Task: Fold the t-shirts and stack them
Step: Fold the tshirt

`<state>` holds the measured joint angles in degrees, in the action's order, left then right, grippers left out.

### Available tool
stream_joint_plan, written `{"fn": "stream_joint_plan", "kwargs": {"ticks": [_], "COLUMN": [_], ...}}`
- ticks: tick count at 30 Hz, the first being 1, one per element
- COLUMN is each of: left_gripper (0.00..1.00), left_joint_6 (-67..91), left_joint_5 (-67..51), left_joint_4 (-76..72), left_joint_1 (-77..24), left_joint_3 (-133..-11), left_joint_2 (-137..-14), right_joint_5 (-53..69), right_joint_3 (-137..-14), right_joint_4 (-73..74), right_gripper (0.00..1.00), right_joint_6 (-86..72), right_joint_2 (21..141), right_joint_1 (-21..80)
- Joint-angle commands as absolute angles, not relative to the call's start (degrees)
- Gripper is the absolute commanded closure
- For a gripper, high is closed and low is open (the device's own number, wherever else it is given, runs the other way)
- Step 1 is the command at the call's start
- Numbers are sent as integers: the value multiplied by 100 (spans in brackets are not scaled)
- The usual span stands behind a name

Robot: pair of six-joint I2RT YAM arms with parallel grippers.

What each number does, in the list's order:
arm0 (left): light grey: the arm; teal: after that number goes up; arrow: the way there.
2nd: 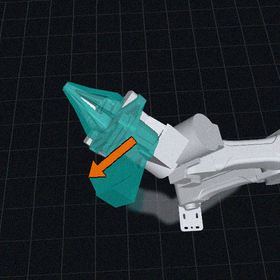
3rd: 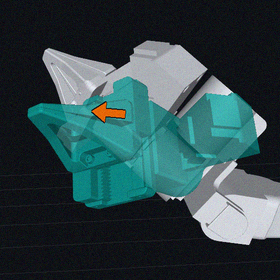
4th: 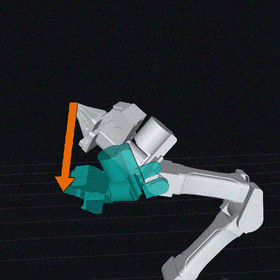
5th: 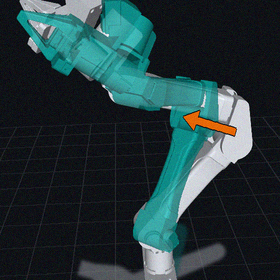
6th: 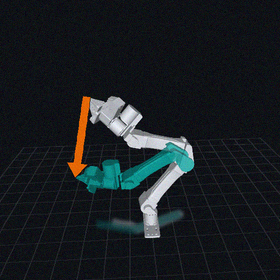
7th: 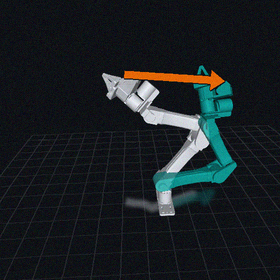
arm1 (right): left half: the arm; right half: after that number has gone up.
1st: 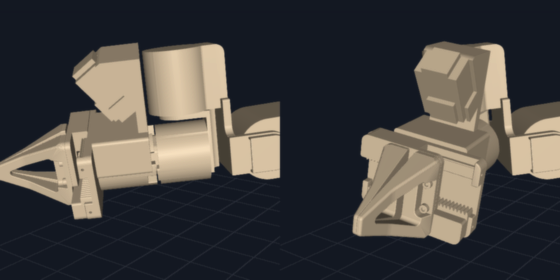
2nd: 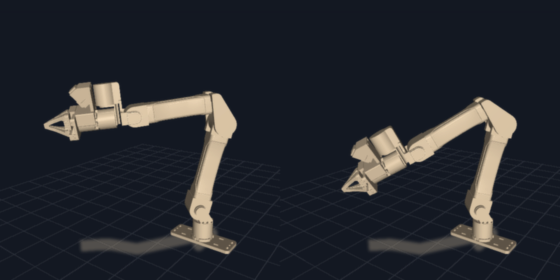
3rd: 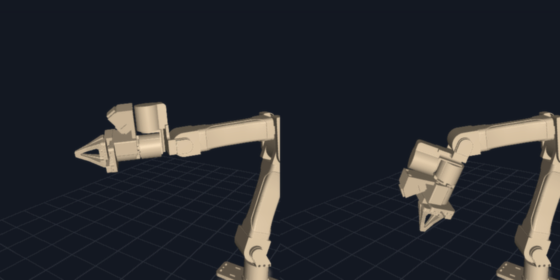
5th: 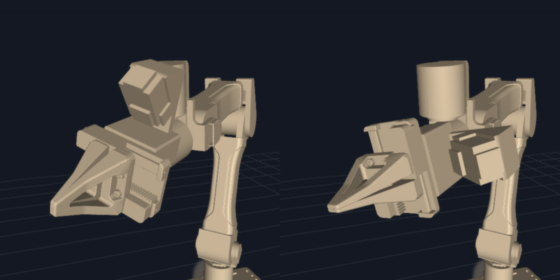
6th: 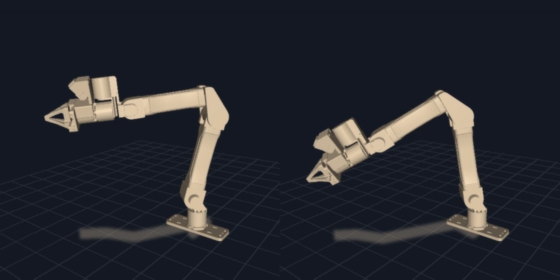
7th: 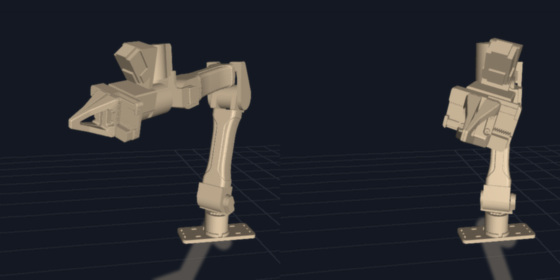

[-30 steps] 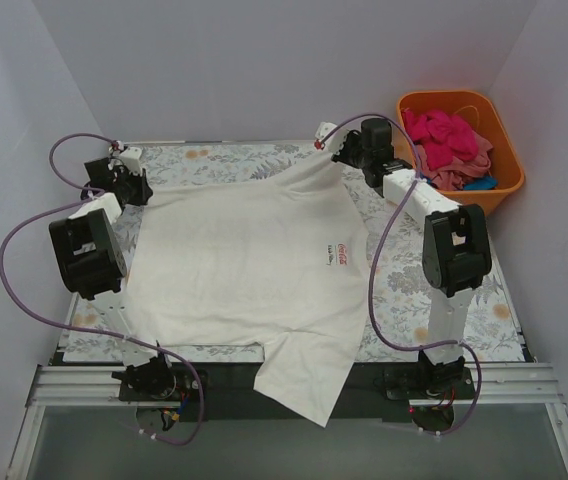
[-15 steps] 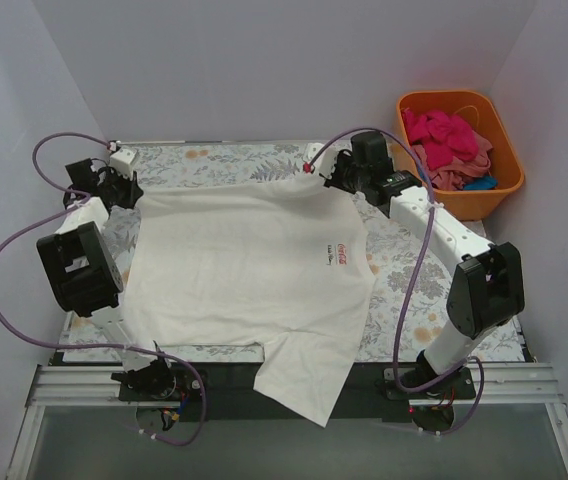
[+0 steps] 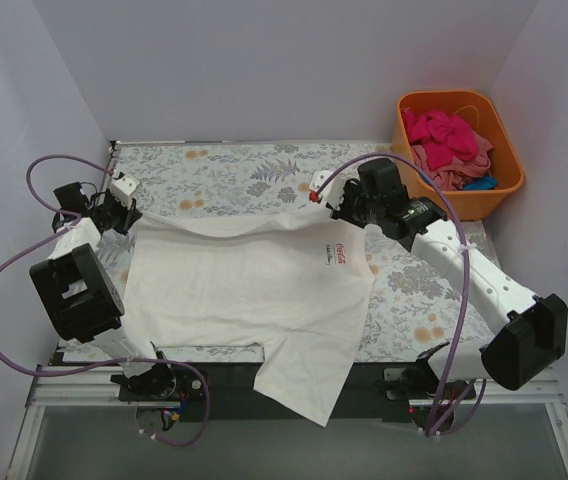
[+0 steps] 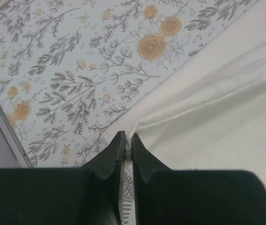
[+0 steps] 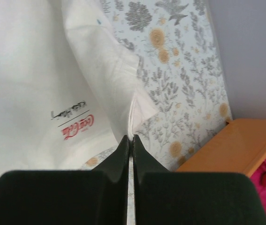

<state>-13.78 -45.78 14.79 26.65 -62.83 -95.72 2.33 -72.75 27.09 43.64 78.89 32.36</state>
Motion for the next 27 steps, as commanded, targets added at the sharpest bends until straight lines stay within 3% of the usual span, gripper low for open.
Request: {"fn": "stream_joint_plan", "kwargs": {"ticks": [1,8,27], "left_gripper": [100,100,100], "left_joint_6": [-2039,-2531,-3340], "left_joint_5": [-4904,-4799,-4385], "left_joint_4": [1767,1924,2364], "left_joint_1": [2830,2874,2883], "left_joint_3": [-6100,-5836,-5501], "left_joint_2": [-9246,-9220,-9351], "right_joint_5": [413,747,985], "right_joint_3": [-6770,-5899,-5361], "right_joint_4": [3146,3226,3217], "right_gripper": [99,99,99], "right_joint_6": [4017,3946,4227], "right_joint_2": [7446,7207,7295], "right_joint_1": [3445,3735,3832]}}
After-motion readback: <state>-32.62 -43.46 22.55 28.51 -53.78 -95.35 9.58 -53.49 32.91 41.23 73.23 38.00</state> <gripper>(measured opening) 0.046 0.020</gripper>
